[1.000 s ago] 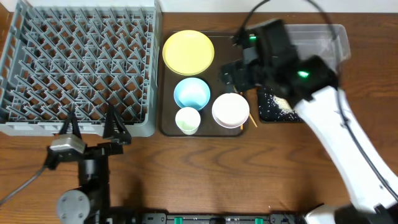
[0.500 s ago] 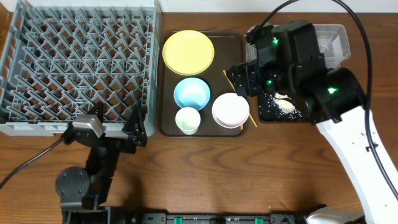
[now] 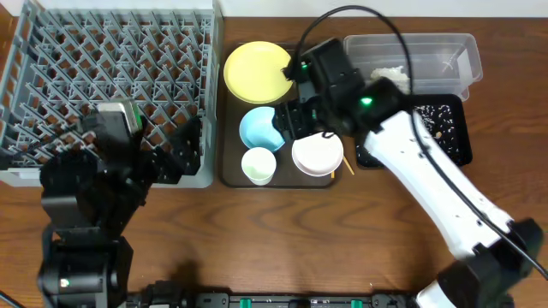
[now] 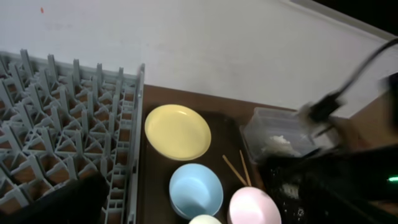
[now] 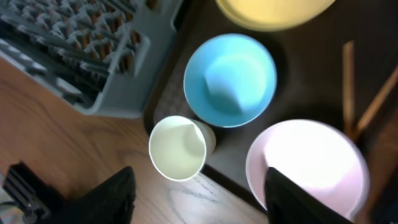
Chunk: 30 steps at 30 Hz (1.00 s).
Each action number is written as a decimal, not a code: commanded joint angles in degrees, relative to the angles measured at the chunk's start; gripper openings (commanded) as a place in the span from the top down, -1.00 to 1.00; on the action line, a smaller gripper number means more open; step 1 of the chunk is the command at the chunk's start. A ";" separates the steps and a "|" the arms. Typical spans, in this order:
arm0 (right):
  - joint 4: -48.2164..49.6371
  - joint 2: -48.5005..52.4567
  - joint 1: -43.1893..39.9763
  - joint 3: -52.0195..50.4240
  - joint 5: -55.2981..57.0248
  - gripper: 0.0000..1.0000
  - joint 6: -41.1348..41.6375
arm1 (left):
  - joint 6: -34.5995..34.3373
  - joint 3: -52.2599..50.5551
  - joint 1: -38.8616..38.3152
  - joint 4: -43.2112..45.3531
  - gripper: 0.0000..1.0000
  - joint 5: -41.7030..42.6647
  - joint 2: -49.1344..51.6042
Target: Sort waste into correct bins and load items into the dishwasher
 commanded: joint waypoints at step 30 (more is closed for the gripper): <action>-1.03 18.08 8.02 0.33 4.55 0.97 8.26 | 0.98 1.70 -0.22 -3.10 -1.00 1.01 -0.39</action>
